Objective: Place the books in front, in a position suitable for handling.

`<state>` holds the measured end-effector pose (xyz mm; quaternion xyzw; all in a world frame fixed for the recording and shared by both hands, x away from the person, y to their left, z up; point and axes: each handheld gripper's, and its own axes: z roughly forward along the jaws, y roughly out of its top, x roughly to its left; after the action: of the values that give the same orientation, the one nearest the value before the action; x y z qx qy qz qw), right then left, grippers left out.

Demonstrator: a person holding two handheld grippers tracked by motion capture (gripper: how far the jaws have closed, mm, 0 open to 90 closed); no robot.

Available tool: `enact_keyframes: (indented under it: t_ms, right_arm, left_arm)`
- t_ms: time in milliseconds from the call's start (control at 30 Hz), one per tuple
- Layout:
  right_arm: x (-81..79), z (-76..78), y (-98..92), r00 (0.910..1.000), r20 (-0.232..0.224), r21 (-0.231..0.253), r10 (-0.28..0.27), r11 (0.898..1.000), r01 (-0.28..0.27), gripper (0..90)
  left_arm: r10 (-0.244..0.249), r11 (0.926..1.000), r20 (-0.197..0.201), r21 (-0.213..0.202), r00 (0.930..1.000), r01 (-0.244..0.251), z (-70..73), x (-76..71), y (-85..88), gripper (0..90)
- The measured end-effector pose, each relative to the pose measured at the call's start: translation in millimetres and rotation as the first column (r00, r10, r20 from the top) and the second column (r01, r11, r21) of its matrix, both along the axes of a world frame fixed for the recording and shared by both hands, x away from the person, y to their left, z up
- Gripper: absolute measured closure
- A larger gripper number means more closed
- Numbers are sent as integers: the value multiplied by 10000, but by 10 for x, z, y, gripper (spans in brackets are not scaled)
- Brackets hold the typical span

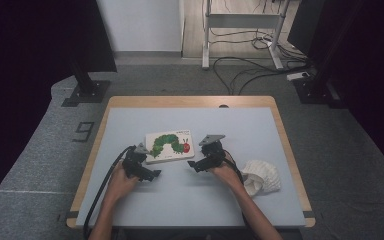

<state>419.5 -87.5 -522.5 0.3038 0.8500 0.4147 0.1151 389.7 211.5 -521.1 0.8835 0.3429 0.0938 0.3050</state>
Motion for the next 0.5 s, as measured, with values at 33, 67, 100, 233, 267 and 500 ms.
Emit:
enact_keyframes:
  t_ms: [33,67,100,233,267,500]
  right_arm:
    - [10,-11,15,10000,-42,29,35,10000,-35,11]
    - [17,-23,32,10000,-77,19,60,10000,-60,11]
    - [28,-37,47,9999,-89,-16,126,9999,-126,11]
    - [76,-84,104,9995,-222,-77,210,9997,-212,11]
    - [90,-94,115,9995,-209,-76,221,9997,-223,12]
    - [153,-103,174,9978,-469,-117,460,9988,-466,23]
  left_arm:
    - [-12,10000,5,-31,10000,12,-1,-8,-17,0]
    - [-49,10000,14,0,10000,49,-1,-13,-31,0]
    - [-80,10000,29,12,10000,80,-2,-16,-39,0]
    - [-219,9987,-179,-472,9996,210,1,-1,-22,0]
    - [-238,9982,-216,-563,9995,226,1,6,-14,0]
    - [227,9929,-74,-1164,9997,-234,-30,77,19,0]
